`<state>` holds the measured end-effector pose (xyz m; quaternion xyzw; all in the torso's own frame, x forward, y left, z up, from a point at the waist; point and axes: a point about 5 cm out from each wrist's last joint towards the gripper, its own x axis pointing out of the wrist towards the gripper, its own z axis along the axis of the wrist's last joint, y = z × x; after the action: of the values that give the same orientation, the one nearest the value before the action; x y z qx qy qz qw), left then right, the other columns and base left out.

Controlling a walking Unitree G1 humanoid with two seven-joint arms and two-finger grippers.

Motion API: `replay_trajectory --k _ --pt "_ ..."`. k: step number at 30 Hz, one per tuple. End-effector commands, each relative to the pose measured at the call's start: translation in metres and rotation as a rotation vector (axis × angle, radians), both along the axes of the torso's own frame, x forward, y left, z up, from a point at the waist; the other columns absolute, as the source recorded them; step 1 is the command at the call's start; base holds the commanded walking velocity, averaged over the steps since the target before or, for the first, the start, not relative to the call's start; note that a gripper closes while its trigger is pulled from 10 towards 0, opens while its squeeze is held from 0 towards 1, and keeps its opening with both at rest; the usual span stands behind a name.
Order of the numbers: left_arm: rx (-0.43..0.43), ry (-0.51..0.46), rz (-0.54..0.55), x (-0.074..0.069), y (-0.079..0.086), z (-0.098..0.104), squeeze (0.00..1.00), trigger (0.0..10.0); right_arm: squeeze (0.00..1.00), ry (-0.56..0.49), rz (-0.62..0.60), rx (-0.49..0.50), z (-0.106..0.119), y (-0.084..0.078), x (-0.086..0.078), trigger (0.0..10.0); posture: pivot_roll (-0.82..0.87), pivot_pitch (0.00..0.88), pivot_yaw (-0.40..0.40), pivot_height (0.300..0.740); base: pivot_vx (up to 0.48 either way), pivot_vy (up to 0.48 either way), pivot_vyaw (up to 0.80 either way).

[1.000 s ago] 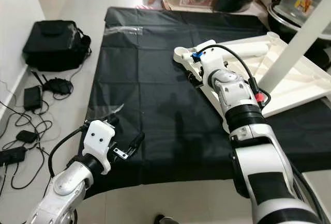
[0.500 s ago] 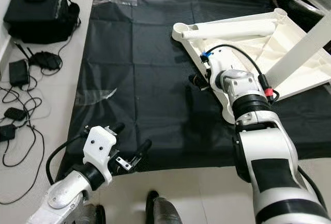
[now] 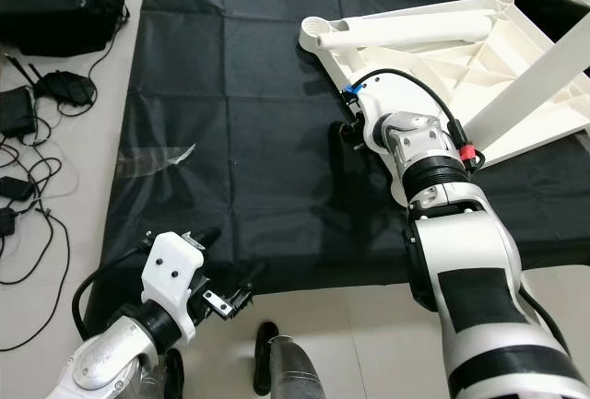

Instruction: Building children table

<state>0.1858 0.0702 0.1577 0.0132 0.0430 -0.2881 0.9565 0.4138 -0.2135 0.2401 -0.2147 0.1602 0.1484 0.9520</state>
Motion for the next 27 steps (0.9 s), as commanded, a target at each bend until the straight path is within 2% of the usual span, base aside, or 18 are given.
replay_trajectory --k 1,8,17,19,20,21,23,25,26,27 --pt "-0.001 0.028 -0.013 -0.004 -0.002 -0.003 0.00 10.0 0.00 0.081 0.055 -0.004 -0.016 0.003 -0.003 0.0 0.11 0.318 -0.163 0.740 0.000 0.000 0.00" --pt "0.000 0.023 -0.004 0.001 -0.001 0.000 0.00 10.0 0.00 0.083 0.119 -0.037 -0.013 0.003 -0.004 0.0 0.10 0.327 -0.169 0.740 0.000 0.000 0.00" --pt "0.002 0.021 0.002 0.002 -0.001 0.001 0.00 10.0 0.00 0.064 0.151 -0.021 -0.006 0.004 -0.004 0.0 0.09 0.330 -0.170 0.740 0.000 0.000 0.00" --pt "0.005 0.017 0.008 0.006 -0.001 0.001 0.00 10.0 0.00 0.053 0.301 0.025 0.002 0.013 -0.006 0.0 0.09 0.329 -0.165 0.740 0.000 0.000 0.00" --pt "0.006 0.015 0.010 0.007 -0.001 0.001 0.00 10.0 0.00 0.058 0.350 0.026 0.003 0.015 -0.007 0.0 0.08 0.327 -0.162 0.740 0.000 0.000 0.00" --pt "0.006 0.015 0.010 0.007 -0.001 0.001 0.00 10.0 0.00 0.058 0.350 0.026 0.003 0.015 -0.007 0.0 0.08 0.327 -0.162 0.740 0.000 0.000 0.00" --pt "0.012 0.004 0.016 0.011 0.001 0.002 0.00 10.0 0.00 0.115 0.547 0.019 -0.001 0.020 -0.016 0.0 0.08 0.323 -0.162 0.740 0.000 0.000 0.00" --pt "0.012 0.004 0.016 0.011 0.001 0.002 0.00 10.0 0.00 0.115 0.547 0.019 -0.001 0.020 -0.016 0.0 0.08 0.323 -0.162 0.740 0.000 0.000 0.00" --pt "0.012 0.000 0.019 0.012 0.001 0.003 0.00 10.0 0.00 0.141 0.624 0.012 -0.003 0.021 -0.020 0.0 0.08 0.323 -0.162 0.740 0.000 0.000 0.00" --pt "0.012 0.000 0.019 0.012 0.001 0.003 0.00 10.0 0.00 0.141 0.624 0.012 -0.003 0.021 -0.020 0.0 0.08 0.323 -0.162 0.740 0.000 0.000 0.00"
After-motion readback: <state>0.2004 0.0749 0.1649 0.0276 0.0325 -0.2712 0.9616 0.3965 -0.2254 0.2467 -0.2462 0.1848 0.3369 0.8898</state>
